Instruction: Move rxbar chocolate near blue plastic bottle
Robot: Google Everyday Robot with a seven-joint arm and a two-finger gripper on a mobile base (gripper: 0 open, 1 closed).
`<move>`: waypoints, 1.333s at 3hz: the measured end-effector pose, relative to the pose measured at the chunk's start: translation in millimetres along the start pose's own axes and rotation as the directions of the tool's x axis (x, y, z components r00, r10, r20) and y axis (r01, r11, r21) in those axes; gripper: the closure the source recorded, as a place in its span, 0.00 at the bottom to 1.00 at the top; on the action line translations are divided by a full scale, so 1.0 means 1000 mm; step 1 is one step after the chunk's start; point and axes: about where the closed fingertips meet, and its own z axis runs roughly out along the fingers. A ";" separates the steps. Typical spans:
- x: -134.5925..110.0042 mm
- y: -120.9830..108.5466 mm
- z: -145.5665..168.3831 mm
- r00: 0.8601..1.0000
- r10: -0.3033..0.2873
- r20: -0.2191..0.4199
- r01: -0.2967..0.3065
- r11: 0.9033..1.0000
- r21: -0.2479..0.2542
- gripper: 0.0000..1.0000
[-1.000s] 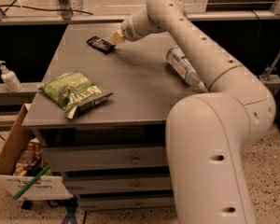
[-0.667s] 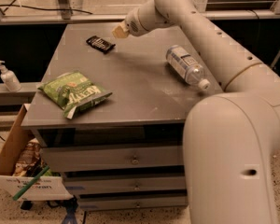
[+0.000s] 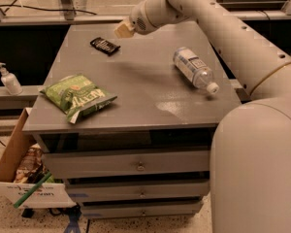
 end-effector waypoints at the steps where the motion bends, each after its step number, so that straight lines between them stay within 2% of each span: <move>1: 0.002 0.014 0.014 1.000 -0.008 -0.012 0.008 1.000 -0.026 0.59; 2: 0.004 0.018 0.032 1.000 -0.010 -0.015 0.009 0.999 -0.037 0.36; 3: 0.008 0.011 0.047 1.000 0.003 -0.016 -0.004 1.000 -0.024 0.13; 4: 0.016 0.002 0.065 0.999 0.023 -0.025 -0.023 1.000 -0.009 0.00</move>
Offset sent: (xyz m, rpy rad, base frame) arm 0.0046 0.0393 -0.0306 -0.0138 0.0191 0.0352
